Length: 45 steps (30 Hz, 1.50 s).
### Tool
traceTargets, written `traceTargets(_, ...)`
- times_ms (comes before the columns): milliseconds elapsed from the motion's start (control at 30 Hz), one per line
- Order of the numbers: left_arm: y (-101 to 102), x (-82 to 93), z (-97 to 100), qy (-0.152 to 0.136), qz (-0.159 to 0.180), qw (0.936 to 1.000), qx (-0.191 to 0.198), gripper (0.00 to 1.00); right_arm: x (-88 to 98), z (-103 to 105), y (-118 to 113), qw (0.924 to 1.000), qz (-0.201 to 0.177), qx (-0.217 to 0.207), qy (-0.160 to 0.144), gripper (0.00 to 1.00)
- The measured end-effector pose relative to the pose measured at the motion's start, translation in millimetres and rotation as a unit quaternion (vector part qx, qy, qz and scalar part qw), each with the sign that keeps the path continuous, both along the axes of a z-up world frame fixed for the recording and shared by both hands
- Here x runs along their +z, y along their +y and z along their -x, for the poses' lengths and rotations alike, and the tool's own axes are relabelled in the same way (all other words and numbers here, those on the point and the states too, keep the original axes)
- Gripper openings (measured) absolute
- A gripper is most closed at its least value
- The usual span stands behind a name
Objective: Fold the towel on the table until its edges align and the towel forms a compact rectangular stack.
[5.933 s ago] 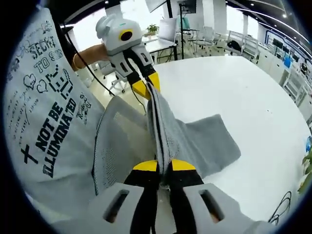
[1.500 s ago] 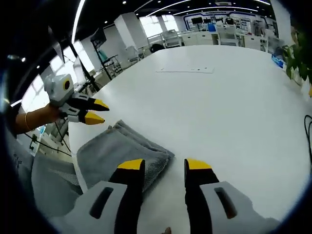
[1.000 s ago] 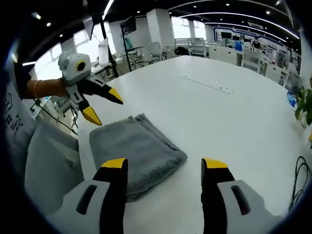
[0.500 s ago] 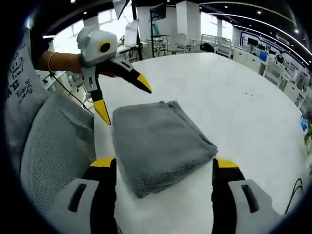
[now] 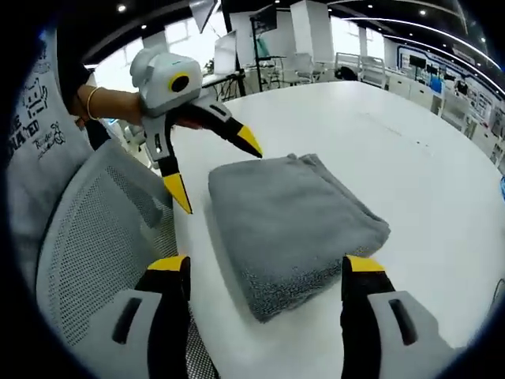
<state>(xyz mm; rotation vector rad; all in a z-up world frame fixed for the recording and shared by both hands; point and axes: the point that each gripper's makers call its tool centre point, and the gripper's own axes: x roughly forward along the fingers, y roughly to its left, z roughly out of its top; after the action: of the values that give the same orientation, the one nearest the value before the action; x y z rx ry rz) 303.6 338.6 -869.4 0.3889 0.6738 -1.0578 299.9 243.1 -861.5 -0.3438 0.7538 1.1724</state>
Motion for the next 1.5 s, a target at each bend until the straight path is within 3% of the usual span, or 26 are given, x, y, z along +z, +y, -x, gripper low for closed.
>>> traceTargets(267,0,-15.8,3.3,0.016,-0.016,0.9997,-0.005,0.71,-14.6,3,-1,0.9998,0.012,0.014,-0.004,0.76)
traceTargets(367,3,-22.0,4.2,-0.001,-0.05,0.9985,-0.025,0.68,-23.3,1,-1,0.9998,0.014,0.011,-0.003,0.75)
traceTargets(733,4,-31.1,-0.8,-0.016,-0.073,0.997,-0.023,0.59,-41.8,-4,-3,0.9992,0.032,0.011,-0.019,0.68)
traceTargets(933,8,-29.8,-10.9,-0.012,-0.05,0.9987,0.008,0.48,-43.5,-15,-7,0.9991,0.024,-0.013,-0.033,0.53)
traceTargets(1300,7,-34.9,-18.5,0.004,-0.039,0.9992,0.002,0.42,-48.3,-26,-5,0.9989,0.027,-0.02,-0.032,0.48)
traceTargets(1500,7,-35.7,-32.5,0.005,-0.029,0.9994,0.015,0.4,-49.8,-44,-5,0.999,0.02,-0.032,-0.024,0.46)
